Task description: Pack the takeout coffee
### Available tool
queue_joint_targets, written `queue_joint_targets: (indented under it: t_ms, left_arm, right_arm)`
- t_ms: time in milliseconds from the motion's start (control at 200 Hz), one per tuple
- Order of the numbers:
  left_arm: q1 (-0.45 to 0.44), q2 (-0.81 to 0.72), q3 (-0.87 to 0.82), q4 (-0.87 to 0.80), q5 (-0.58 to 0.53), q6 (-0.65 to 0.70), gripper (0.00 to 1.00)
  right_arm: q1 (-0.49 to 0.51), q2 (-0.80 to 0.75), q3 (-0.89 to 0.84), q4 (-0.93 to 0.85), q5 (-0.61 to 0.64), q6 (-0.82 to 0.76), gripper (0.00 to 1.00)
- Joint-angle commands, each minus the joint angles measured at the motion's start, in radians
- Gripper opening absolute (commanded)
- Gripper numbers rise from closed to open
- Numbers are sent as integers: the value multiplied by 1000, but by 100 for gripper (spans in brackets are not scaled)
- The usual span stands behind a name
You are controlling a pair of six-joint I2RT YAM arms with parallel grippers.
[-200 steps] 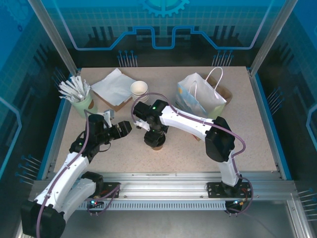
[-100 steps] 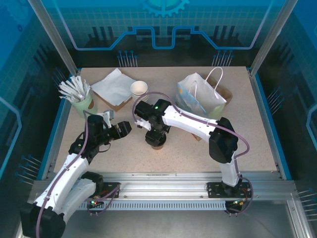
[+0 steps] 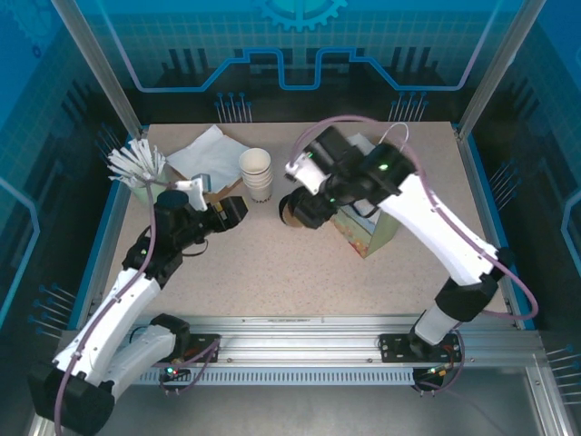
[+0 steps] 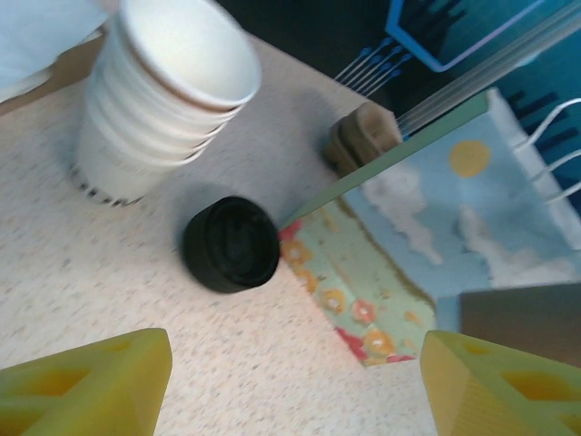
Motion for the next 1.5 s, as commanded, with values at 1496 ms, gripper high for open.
queue_joint_targets:
  t_ms: [1496]
  left_arm:
    - [-232,1146,1302,-350,194,521,53]
  right_arm:
    - [-554,-94,32,-63,-77,24,44]
